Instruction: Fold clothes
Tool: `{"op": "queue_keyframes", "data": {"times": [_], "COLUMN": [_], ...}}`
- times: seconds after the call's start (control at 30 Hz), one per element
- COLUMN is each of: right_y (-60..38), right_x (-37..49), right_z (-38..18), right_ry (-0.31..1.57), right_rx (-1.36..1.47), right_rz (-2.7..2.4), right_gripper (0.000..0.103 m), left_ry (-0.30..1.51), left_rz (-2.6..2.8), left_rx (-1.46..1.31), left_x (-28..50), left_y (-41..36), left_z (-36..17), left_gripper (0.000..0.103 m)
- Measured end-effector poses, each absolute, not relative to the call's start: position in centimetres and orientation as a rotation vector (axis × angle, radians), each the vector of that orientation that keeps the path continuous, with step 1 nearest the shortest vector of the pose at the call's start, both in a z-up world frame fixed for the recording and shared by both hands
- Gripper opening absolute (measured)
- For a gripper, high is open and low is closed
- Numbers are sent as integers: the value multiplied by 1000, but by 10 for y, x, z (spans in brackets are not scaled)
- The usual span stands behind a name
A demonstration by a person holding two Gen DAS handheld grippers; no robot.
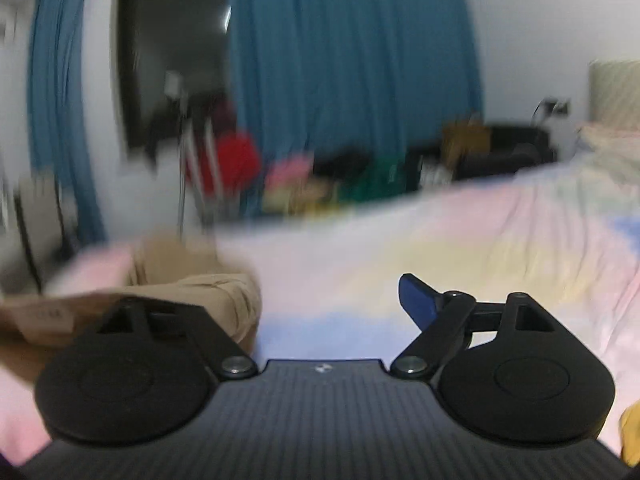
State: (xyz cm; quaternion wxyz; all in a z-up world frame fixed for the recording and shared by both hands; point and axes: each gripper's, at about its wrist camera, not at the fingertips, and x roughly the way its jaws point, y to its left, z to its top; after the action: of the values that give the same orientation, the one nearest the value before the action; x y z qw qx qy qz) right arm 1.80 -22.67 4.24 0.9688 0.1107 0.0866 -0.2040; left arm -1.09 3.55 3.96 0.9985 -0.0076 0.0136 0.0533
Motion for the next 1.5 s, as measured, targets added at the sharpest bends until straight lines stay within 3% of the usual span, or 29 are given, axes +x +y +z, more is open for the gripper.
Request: {"op": "queue_keyframes", "data": {"times": [0.17, 0.53, 0.73, 0.97, 1.2, 1.33, 1.5], "right_y": [-219, -228, -242, -248, -257, -267, -273], "right_x": [-1, -91, -129, -99, -1, 84, 211], "right_z": [137, 352, 404, 403, 379, 344, 265], "right_ry": [10, -309, -362, -266, -160, -95, 2], "right_rx": [190, 123, 139, 147, 122, 107, 87], "right_rz": [-360, -235, -181, -163, -211, -249, -285], "right_gripper": [83, 83, 84, 84, 84, 84, 84], "left_ry": [-65, -327, -374, -256, -141, -85, 0], "left_rz": [93, -7, -100, -169, -140, -93, -73], "left_rx": [-132, 4, 87, 51, -14, -9, -6], "left_x": [-25, -98, -136, -97, 26, 115, 248], "left_y": [48, 58, 59, 50, 42, 27, 6], "left_z": [130, 372, 434, 448, 426, 384, 294], "left_gripper": [76, 80, 86, 86, 87, 88, 89]}}
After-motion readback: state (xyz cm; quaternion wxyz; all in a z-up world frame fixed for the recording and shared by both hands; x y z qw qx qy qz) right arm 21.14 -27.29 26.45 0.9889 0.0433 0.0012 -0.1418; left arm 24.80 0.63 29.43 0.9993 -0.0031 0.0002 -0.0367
